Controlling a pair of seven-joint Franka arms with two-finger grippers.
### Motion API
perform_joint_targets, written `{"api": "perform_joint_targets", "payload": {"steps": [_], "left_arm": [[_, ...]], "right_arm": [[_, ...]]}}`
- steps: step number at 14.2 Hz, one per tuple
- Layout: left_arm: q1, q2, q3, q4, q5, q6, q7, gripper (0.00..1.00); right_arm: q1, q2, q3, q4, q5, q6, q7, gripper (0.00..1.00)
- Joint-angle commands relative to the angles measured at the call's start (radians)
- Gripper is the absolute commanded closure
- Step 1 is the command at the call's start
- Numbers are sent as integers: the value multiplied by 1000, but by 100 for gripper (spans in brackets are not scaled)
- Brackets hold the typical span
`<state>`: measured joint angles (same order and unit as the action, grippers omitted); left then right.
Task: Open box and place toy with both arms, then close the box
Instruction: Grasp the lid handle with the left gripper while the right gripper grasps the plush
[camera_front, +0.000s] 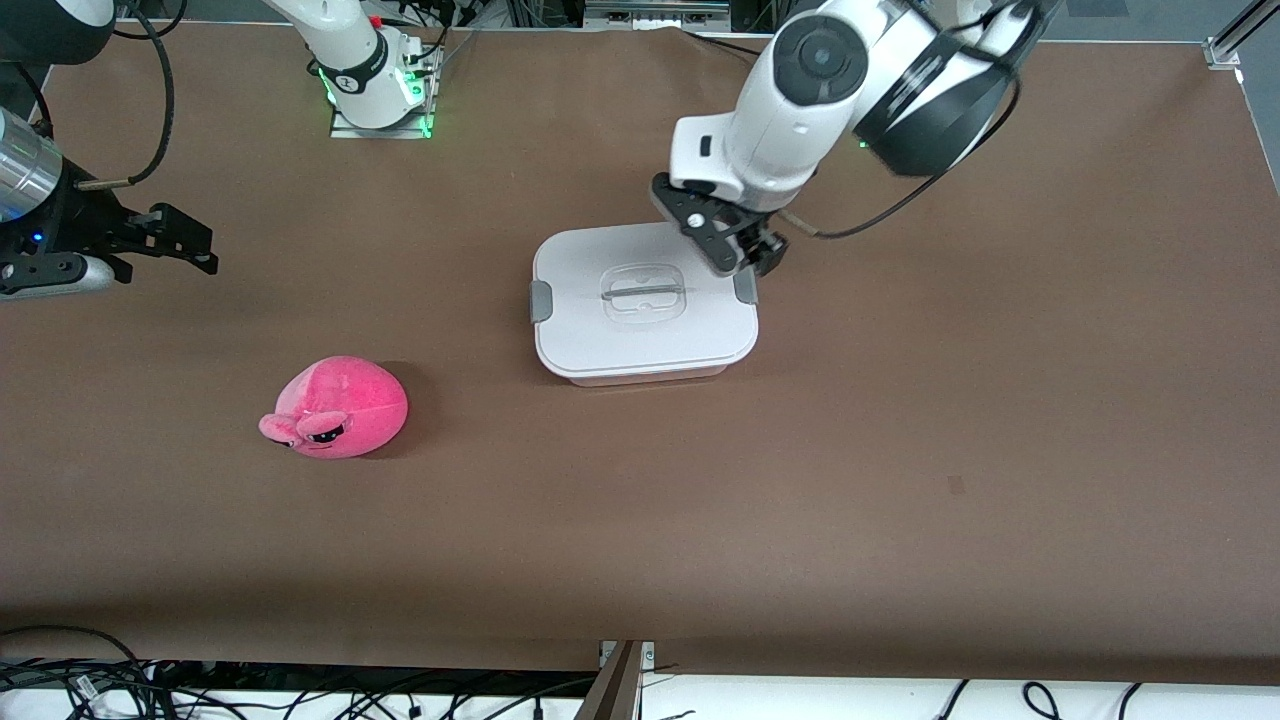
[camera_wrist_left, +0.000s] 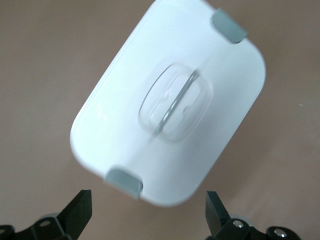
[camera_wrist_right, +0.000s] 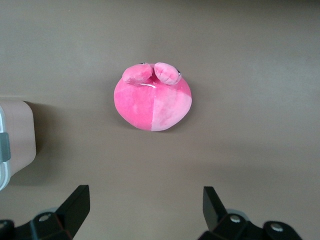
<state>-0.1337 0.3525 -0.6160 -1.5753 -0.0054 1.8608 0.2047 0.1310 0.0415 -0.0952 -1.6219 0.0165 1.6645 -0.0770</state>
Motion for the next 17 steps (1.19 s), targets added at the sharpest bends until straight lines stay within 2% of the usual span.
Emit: {"api": "perform_joint_targets", "payload": {"steps": [1,3,4,5,6,7,9,10,11,14,15,17], "left_arm": [[-21,138,-7,20,21,140,160,0],[-62,212,-4,18,31,233,244,0],[-93,226,-2,17,100,263,249,0],[-107,238,-4,17,167,274,246,0],[-109,244,-5,17,186,276,254,7],[-110,244,-5,17,189,276,269,23],[-116,244,-5,17,188,272,308,77],[-116,244,-5,17,188,270,309,91],[-116,246,-5,15,188,268,309,100],[-116,246,-7,8,188,265,324,100],[-116,244,-8,8,186,265,363,100],[-110,237,-10,8,183,249,415,100]], "right_arm": [[-7,12,6,34,-18,-29,-7,0],[-8,35,8,27,-18,-81,-33,0],[-2,81,8,30,-12,-81,-38,0],[-5,139,8,30,-1,-54,-38,0],[-10,202,8,28,0,12,-47,0],[-10,254,8,25,2,74,-50,0],[-8,340,9,25,25,173,-49,0],[-1,371,9,25,46,214,-47,0],[1,408,9,25,59,259,-46,0],[2,448,17,-21,63,381,-44,3],[1,455,17,-35,63,406,-46,13],[2,465,18,-36,63,411,-46,51]]}}
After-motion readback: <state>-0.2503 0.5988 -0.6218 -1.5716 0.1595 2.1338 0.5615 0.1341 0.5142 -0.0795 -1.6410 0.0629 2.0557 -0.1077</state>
